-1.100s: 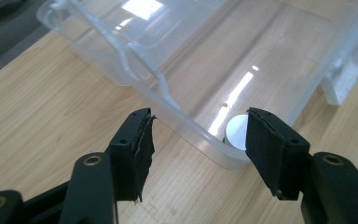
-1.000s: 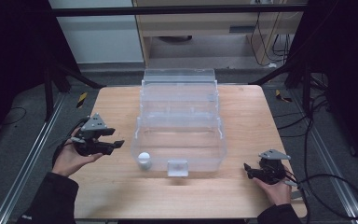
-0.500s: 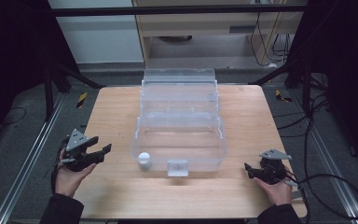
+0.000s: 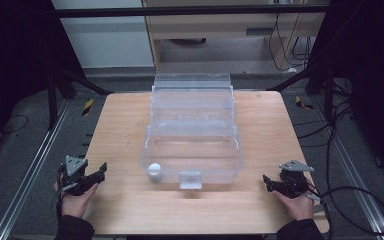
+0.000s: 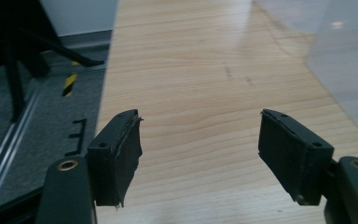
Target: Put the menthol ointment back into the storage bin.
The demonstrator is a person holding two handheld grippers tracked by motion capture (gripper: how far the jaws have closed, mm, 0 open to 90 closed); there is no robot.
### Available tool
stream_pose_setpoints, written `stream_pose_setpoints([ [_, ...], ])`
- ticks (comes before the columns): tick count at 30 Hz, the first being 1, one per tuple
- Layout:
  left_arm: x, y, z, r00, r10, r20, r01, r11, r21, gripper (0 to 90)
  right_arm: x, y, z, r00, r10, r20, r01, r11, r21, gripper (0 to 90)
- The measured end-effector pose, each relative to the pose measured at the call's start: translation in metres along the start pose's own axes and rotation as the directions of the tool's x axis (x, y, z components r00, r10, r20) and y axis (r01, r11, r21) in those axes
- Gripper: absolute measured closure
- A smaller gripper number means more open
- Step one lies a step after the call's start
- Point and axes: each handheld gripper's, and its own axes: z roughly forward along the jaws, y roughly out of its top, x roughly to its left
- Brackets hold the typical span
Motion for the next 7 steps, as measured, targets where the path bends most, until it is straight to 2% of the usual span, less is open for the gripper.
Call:
stream_pose_setpoints([
  [1,0.0,0.0,0.0,1.0,0.0,0.0,0.0,1.0,0.0,27.9,0.0,0.0,0.0,1.0,0.0,-0.001,0.0,1.0,0.0,19.6],
  [4,0.006,-0.007,-0.002,0.9984,-0.04,-0.041,0.04,0.9992,0.0,27.2,0.0,0.0,-0.002,1.0,0.007,-0.002,-0.007,1.0,-0.003,19.0],
  [7,0.007,-0.012,-0.001,0.9964,-0.06,-0.06,0.06,0.9982,0.006,27.2,-0.001,0.0,-0.002,1.0,0.006,0.0,-0.006,1.0,-0.009,18.8],
])
